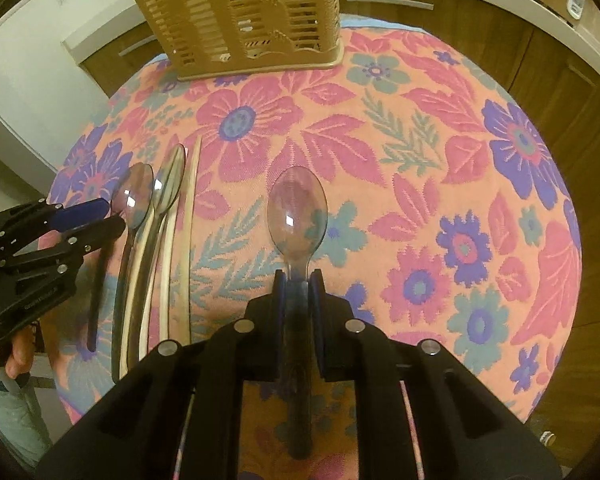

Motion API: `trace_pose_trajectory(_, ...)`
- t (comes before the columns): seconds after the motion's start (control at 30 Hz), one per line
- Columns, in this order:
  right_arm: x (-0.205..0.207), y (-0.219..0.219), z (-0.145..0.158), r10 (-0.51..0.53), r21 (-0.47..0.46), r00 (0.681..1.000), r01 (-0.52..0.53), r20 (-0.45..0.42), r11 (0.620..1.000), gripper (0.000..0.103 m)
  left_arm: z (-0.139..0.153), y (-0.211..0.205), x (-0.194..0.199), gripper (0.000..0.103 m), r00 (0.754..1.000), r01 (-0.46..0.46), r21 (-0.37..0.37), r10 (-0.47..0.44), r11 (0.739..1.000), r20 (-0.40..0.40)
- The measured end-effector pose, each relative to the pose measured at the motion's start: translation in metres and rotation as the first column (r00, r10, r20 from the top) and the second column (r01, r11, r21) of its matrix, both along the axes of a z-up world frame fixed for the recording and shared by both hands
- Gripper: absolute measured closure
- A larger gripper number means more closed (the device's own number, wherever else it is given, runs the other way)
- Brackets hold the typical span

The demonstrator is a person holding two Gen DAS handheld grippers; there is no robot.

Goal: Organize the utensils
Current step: 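Grasp a clear spoon with the left tool from the utensil row, then carry spoons to the basket and drop them in with both tools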

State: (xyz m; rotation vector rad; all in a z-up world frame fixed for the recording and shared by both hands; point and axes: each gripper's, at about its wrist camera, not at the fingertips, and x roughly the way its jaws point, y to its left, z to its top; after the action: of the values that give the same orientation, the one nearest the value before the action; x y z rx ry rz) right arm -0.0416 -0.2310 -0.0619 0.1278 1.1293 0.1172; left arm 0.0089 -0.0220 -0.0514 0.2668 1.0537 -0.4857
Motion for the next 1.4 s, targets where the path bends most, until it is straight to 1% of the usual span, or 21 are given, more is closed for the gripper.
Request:
trace_pose_trajectory(0.03, 0.002, 0.001, 0.000, 0.002, -0.010, 1.000, -0.002, -0.007, 1.000, 0.092, 0.000, 0.000, 0.000, 0.071, 1.000, -0.001, -0.002, 0.001, 1.000, -0.003)
trace_pose_trajectory(0.07, 0.006, 0.006, 0.001, 0.008, -0.034, 1.000, -0.008, -0.012, 0.999, 0.092, 0.000, -0.001, 0.000, 0.067, 1.000, 0.002, -0.007, -0.002, 1.000, -0.008)
trace_pose_trajectory(0.1, 0.009, 0.010, 0.002, 0.011, -0.062, 1.000, -0.012, -0.019, 0.998, 0.091, 0.000, -0.003, 0.000, 0.059, 1.000, 0.012, -0.021, -0.012, 1.000, -0.020)
trace_pose_trajectory(0.13, 0.011, 0.013, 0.002, 0.011, -0.077, 1.000, -0.013, -0.023, 0.997, 0.091, -0.001, -0.005, 0.000, 0.057, 0.999, 0.022, -0.023, -0.023, 0.999, -0.024)
trace_pose_trajectory(0.17, 0.013, 0.018, 0.002, 0.010, -0.106, 0.999, -0.013, -0.031, 0.994, 0.092, -0.002, -0.008, -0.001, 0.058, 1.000, 0.027, -0.008, -0.027, 1.000, -0.016)
trace_pose_trajectory(0.2, 0.014, 0.021, 0.002, 0.012, -0.125, 0.999, -0.016, -0.035, 0.992, 0.092, -0.003, -0.012, -0.002, 0.065, 1.000, 0.029, 0.033, -0.030, 0.999, 0.007)
trace_pose_trajectory(0.23, 0.014, 0.024, 0.002, 0.015, -0.145, 0.999, -0.021, -0.038, 0.989, 0.092, -0.003, -0.014, -0.002, 0.066, 0.999, 0.025, 0.053, -0.026, 0.998, 0.021)
trace_pose_trajectory(0.33, 0.016, 0.028, 0.003, 0.024, -0.162, 0.999, -0.030, -0.041, 0.986, 0.093, -0.003, -0.012, 0.001, 0.067, 1.000, 0.016, 0.031, -0.016, 0.999, 0.011)
trace_pose_trajectory(0.37, 0.016, 0.028, 0.003, 0.024, -0.158, 0.999, -0.030, -0.039, 0.987, 0.093, -0.003, -0.009, 0.002, 0.070, 1.000, 0.014, 0.020, -0.015, 1.000, 0.006)
trace_pose_trajectory(0.4, 0.015, 0.027, 0.003, 0.025, -0.156, 0.999, -0.030, -0.036, 0.987, 0.093, -0.003, -0.008, 0.002, 0.077, 1.000, 0.011, 0.023, -0.011, 1.000, 0.011)
trace_pose_trajectory(0.53, 0.014, 0.030, 0.004, 0.030, -0.174, 0.999, -0.033, -0.019, 0.984, 0.094, -0.003, -0.010, 0.000, 0.082, 0.999, 0.013, 0.068, -0.015, 0.998, 0.039)
trace_pose_trajectory(0.6, 0.012, 0.035, 0.005, 0.042, -0.195, 0.999, -0.040, 0.006, 0.980, 0.094, -0.003, -0.015, -0.005, 0.091, 0.997, 0.016, 0.109, -0.024, 0.994, 0.068)
trace_pose_trajectory(0.7, 0.005, 0.045, 0.008, 0.060, -0.228, 0.997, -0.048, 0.044, 0.973, 0.094, -0.002, -0.017, -0.007, 0.093, 0.996, 0.022, 0.115, -0.032, 0.993, 0.081)
trace_pose_trajectory(0.73, 0.003, 0.048, 0.009, 0.069, -0.218, 0.996, -0.056, 0.052, 0.974, 0.094, -0.002, -0.017, -0.007, 0.093, 0.996, 0.023, 0.107, -0.032, 0.994, 0.084)
trace_pose_trajectory(0.87, 0.001, 0.055, 0.020, 0.099, -0.205, 0.989, -0.075, 0.108, 0.976, 0.094, 0.010, -0.010, -0.006, 0.093, 0.993, 0.009, 0.020, -0.012, 1.000, 0.116)
trace_pose_trajectory(0.9, 0.000, 0.057, 0.025, 0.110, -0.192, 0.986, -0.085, 0.125, 0.978, 0.094, 0.019, -0.005, -0.006, 0.093, 0.992, 0.011, -0.025, -0.007, 1.000, 0.128)
trace_pose_trajectory(0.97, 0.000, 0.060, 0.036, 0.124, -0.178, 0.980, -0.095, 0.158, 0.979, 0.094, 0.035, 0.002, -0.006, 0.093, 0.986, 0.021, -0.077, -0.008, 0.997, 0.164)
trace_pose_trajectory(1.1, 0.003, 0.059, 0.059, 0.140, -0.151, 0.964, -0.107, 0.226, 0.983, 0.094, 0.068, 0.009, -0.003, 0.093, 0.972, 0.037, -0.151, -0.001, 0.988, 0.236)
trace_pose_trajectory(1.17, 0.006, 0.058, 0.073, 0.142, -0.139, 0.954, -0.108, 0.263, 0.984, 0.094, 0.087, 0.013, 0.003, 0.093, 0.961, 0.049, -0.197, 0.008, 0.979, 0.275)
trace_pose_trajectory(1.27, 0.013, 0.054, 0.095, 0.139, -0.121, 0.939, -0.106, 0.316, 0.987, 0.094, 0.110, 0.014, 0.008, 0.093, 0.944, 0.060, -0.246, 0.025, 0.967, 0.328)
trace_pose_trajectory(1.4, 0.024, 0.046, 0.126, 0.124, -0.099, 0.911, -0.092, 0.392, 0.991, 0.094, 0.146, 0.017, 0.022, 0.093, 0.909, 0.066, -0.309, 0.071, 0.949, 0.411)
